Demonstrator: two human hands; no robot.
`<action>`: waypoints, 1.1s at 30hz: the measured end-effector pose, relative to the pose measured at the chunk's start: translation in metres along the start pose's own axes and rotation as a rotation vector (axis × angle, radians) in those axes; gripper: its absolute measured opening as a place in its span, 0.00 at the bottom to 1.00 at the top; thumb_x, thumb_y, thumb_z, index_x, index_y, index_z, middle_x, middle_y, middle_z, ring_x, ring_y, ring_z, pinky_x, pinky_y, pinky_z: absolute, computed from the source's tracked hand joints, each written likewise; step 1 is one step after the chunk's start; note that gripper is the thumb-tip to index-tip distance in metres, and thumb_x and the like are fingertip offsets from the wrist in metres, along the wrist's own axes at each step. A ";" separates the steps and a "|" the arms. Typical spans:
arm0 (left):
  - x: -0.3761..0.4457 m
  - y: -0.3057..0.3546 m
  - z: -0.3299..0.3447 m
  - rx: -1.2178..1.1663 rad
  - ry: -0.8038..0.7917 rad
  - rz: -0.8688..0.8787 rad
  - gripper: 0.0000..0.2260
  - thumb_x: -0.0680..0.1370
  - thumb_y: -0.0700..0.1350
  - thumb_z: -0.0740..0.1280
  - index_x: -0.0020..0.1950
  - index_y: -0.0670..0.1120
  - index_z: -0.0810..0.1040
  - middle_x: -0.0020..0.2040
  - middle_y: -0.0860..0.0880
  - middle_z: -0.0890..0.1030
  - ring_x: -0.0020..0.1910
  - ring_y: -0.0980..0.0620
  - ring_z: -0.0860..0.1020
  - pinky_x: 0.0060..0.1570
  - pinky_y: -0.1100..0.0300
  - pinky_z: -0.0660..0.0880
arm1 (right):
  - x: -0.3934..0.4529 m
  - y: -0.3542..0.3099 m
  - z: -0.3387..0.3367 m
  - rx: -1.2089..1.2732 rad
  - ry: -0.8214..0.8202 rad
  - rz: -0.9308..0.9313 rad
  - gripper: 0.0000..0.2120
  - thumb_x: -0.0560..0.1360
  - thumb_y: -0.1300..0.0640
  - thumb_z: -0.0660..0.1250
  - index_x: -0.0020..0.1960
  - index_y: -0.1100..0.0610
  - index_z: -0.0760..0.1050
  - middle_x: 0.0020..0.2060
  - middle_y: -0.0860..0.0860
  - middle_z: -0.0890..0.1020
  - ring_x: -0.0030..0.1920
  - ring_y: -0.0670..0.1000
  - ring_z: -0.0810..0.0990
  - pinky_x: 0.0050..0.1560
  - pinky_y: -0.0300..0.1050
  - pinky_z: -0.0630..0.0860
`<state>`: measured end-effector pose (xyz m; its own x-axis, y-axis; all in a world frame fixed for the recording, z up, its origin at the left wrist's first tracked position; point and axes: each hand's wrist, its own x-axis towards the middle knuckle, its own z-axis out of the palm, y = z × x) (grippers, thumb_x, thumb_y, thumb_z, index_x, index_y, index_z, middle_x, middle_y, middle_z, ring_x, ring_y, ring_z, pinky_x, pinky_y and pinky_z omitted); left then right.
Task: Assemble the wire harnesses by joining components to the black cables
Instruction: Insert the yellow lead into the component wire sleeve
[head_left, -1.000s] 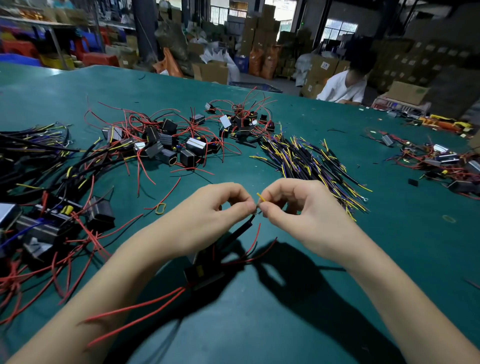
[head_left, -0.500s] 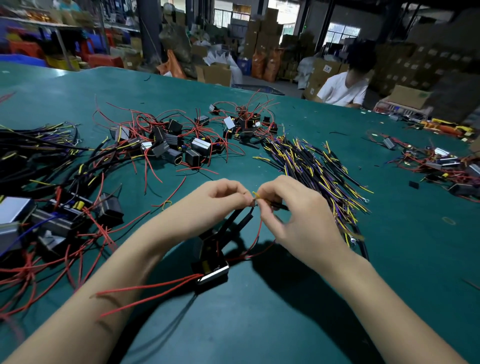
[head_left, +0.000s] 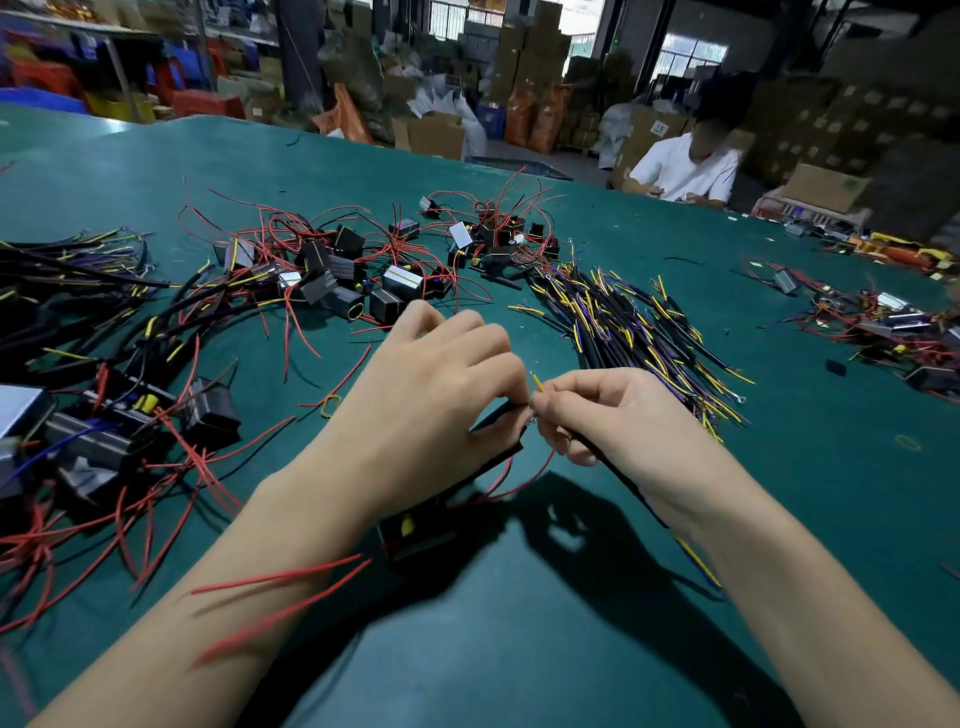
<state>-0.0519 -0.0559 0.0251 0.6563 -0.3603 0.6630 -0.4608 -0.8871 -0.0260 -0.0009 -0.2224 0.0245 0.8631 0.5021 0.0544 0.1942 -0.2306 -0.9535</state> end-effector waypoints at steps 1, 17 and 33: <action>0.000 0.000 0.000 0.007 0.007 0.015 0.06 0.75 0.46 0.68 0.39 0.45 0.79 0.37 0.49 0.77 0.39 0.46 0.76 0.42 0.52 0.67 | 0.000 0.001 0.000 0.004 -0.001 0.008 0.11 0.76 0.62 0.65 0.35 0.57 0.78 0.26 0.48 0.76 0.26 0.44 0.69 0.27 0.32 0.63; 0.002 0.002 0.002 -0.969 -0.119 -0.672 0.04 0.73 0.40 0.71 0.38 0.43 0.83 0.29 0.56 0.80 0.29 0.65 0.73 0.35 0.75 0.68 | -0.007 0.005 0.003 -0.493 0.237 -0.587 0.03 0.73 0.63 0.68 0.40 0.57 0.78 0.33 0.44 0.78 0.35 0.40 0.73 0.39 0.28 0.66; 0.001 -0.001 0.004 -1.029 -0.208 -0.778 0.09 0.76 0.46 0.67 0.43 0.41 0.82 0.35 0.52 0.83 0.36 0.59 0.77 0.42 0.69 0.72 | -0.004 0.013 -0.003 -0.225 0.149 -0.411 0.06 0.75 0.63 0.69 0.43 0.53 0.79 0.36 0.44 0.82 0.37 0.42 0.78 0.44 0.36 0.72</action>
<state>-0.0485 -0.0562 0.0227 0.9931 0.0242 0.1151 -0.1032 -0.2899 0.9515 -0.0009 -0.2300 0.0125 0.7480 0.4687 0.4699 0.6142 -0.2206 -0.7577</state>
